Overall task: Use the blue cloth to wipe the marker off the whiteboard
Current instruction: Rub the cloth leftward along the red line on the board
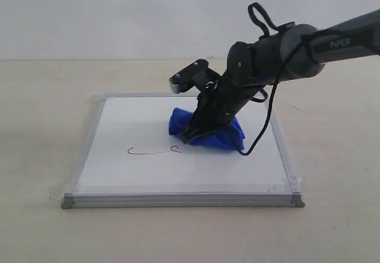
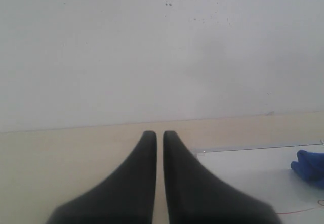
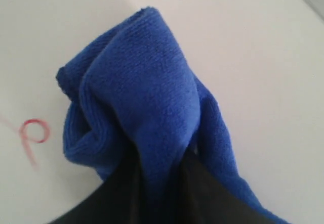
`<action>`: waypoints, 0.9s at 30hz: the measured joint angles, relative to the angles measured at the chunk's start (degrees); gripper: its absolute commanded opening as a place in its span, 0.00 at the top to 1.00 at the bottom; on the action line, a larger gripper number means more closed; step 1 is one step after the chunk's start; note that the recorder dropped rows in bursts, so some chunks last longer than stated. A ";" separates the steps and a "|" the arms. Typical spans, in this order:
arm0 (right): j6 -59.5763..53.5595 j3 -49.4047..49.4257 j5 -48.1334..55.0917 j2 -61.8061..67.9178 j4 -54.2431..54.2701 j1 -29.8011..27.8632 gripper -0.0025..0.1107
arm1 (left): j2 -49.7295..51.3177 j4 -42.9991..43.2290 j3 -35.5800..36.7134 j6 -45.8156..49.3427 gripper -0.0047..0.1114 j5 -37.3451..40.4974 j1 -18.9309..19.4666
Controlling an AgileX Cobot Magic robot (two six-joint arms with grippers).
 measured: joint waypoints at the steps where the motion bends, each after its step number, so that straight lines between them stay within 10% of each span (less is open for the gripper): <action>1: 1.26 -2.10 0.00 1.33 0.00 -1.41 0.98 | 0.00 0.00 0.00 0.00 0.92 0.00 0.00; 12: -11.30 -5.58 12.80 2.67 11.71 10.86 0.98 | 0.00 0.00 0.00 0.00 0.92 0.00 0.00; 21: 11.94 -9.56 1.78 6.15 -2.41 1.18 0.98 | 0.00 0.00 0.00 0.00 0.92 0.00 0.00; 27: 7.11 -10.80 3.41 6.78 -2.03 1.40 0.98 | 0.00 0.00 0.00 0.00 0.92 0.00 0.00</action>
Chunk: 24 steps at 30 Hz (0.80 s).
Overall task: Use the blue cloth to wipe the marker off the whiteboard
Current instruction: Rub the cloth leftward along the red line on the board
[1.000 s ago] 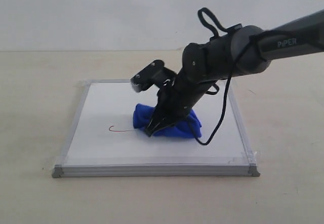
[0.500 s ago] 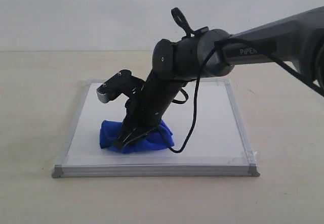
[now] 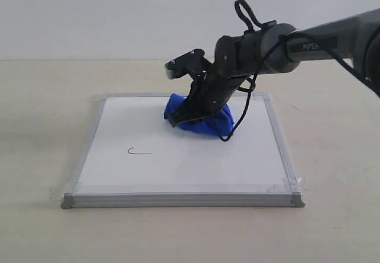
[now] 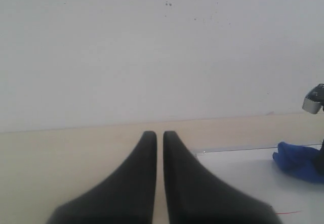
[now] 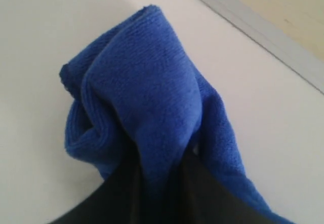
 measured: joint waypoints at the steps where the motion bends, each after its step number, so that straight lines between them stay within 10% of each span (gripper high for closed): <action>1: -2.33 -0.13 1.44 0.00 1.01 0.62 0.98 | 0.00 0.00 0.00 0.00 0.92 0.00 0.00; 11: -20.12 -0.87 16.60 -0.64 20.12 12.63 0.98 | 0.00 0.00 0.00 0.00 0.92 0.00 0.00; 24: 1.02 -11.40 5.10 5.34 -2.94 8.90 0.98 | 0.00 0.00 0.00 0.00 0.92 0.00 0.00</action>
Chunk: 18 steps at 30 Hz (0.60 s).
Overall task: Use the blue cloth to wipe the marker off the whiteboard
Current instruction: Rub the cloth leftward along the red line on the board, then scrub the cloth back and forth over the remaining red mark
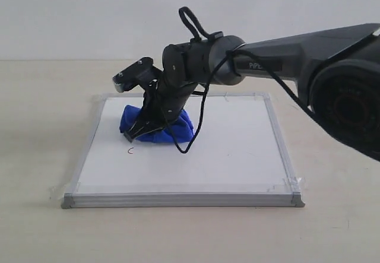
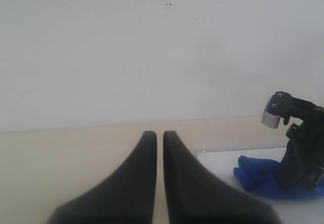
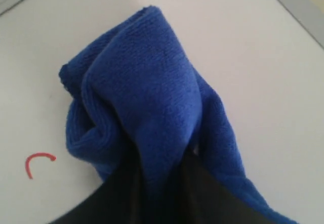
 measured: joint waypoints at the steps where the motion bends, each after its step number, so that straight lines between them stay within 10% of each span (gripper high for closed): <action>1: -2.57 -0.33 2.56 0.00 0.15 1.69 0.98 | 0.00 0.00 0.00 0.00 0.92 0.00 0.00; 9: -11.06 -0.87 9.87 -0.71 5.93 9.13 0.98 | 0.00 0.00 0.00 0.00 0.92 0.00 0.00; 18: -2.73 -0.41 0.98 -0.18 1.56 2.12 0.98 | 0.00 0.00 0.00 0.00 0.92 0.00 0.00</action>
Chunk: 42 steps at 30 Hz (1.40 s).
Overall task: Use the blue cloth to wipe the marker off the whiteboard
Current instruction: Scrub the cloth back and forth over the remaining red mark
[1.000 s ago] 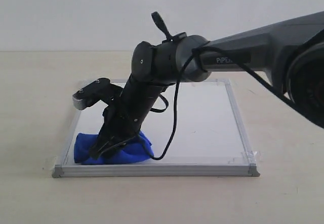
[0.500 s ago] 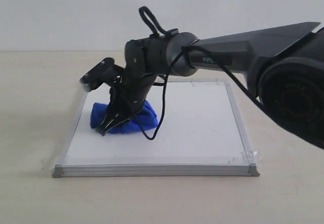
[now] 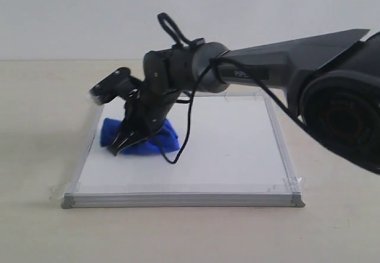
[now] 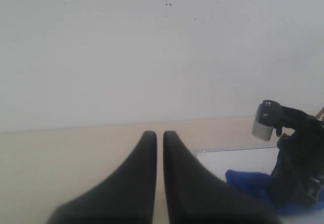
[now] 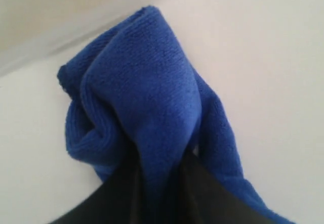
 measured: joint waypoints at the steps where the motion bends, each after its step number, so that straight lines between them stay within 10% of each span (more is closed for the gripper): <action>1: 1.78 0.00 -0.71 0.09 -0.85 -1.41 0.98 | 0.00 0.00 0.00 0.00 0.92 0.00 0.00; 8: 8.29 0.00 -2.37 0.38 -5.05 -8.17 0.98 | 0.00 0.00 0.00 0.00 0.92 0.00 0.00; 29: -6.22 9.58 -2.09 -5.28 4.46 -1.86 0.98 | 0.00 0.00 0.00 0.00 0.92 0.00 0.00; 42: -0.71 -9.28 9.05 3.97 -2.07 -0.84 0.98 | 0.00 0.00 0.00 0.00 0.92 0.00 0.00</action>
